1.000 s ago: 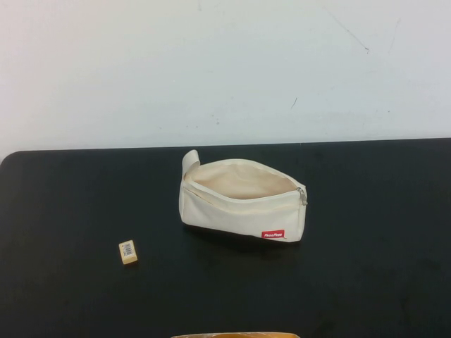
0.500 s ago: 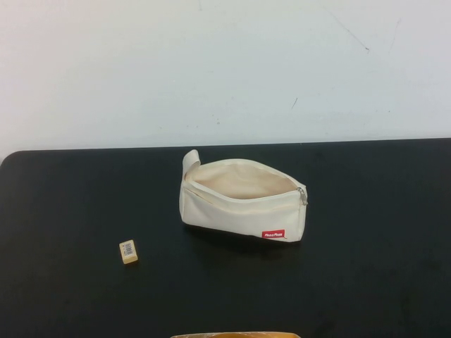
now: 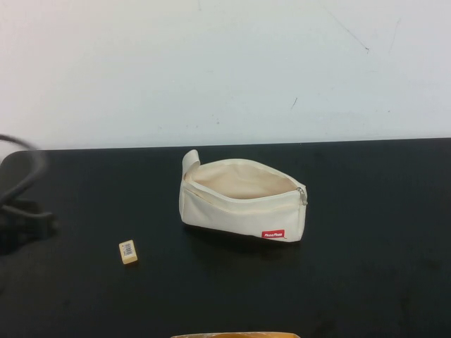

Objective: Put eraser into pencil case
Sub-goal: Pick up the eraser from the table

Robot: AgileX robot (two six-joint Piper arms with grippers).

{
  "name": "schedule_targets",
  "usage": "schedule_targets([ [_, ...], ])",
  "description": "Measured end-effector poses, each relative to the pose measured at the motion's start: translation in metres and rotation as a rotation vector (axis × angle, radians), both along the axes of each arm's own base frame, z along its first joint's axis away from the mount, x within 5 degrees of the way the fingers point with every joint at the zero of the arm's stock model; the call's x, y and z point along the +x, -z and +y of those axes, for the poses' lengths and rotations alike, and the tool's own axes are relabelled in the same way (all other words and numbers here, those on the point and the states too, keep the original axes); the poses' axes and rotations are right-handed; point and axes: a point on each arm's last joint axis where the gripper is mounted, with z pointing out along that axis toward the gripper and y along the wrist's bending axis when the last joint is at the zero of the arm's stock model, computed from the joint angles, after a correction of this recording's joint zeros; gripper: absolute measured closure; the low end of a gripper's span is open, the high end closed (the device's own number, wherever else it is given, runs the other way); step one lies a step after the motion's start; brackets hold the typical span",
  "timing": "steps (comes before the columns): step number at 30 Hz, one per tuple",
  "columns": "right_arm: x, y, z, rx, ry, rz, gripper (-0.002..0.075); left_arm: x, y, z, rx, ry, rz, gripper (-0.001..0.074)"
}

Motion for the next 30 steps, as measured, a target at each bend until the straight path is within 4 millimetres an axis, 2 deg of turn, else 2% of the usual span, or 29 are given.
schedule_targets([
  [3, 0.000, 0.000, 0.000, 0.000, 0.000, 0.000, 0.0726, 0.029, 0.021, -0.004, 0.010, 0.027, 0.159, 0.0736],
  [8, 0.000, 0.000, 0.000, 0.000, 0.000, 0.000, 0.0726, 0.071, 0.044, -0.010, 0.027, 0.071, 0.379, 0.0736],
  [16, 0.000, 0.000, 0.000, 0.000, 0.000, 0.000, 0.0726, 0.119, 0.066, -0.027, 0.084, 0.074, 0.522, 0.0717],
  [18, 0.000, 0.000, 0.000, 0.000, 0.000, 0.000, 0.0726, 0.128, 0.073, -0.033, 0.131, 0.058, 0.552, 0.0668],
  [20, 0.000, 0.000, 0.000, 0.000, 0.000, 0.000, 0.0726, 0.136, 0.079, -0.041, 0.160, 0.040, 0.575, 0.0589],
  [21, 0.000, 0.000, 0.000, 0.000, 0.000, 0.000, 0.0726, 0.141, 0.084, -0.046, 0.169, 0.028, 0.590, 0.0524],
  [25, 0.000, 0.000, 0.000, 0.000, 0.000, 0.000, 0.0726, 0.154, 0.099, -0.063, 0.171, 0.027, 0.623, 0.0340],
  [27, 0.000, 0.000, 0.000, 0.000, 0.000, 0.000, 0.0726, 0.161, 0.108, -0.068, 0.178, 0.032, 0.643, 0.0290],
  [30, 0.000, 0.000, 0.000, 0.000, 0.000, 0.000, 0.0726, 0.168, 0.120, -0.073, 0.177, 0.022, 0.677, 0.0265],
])
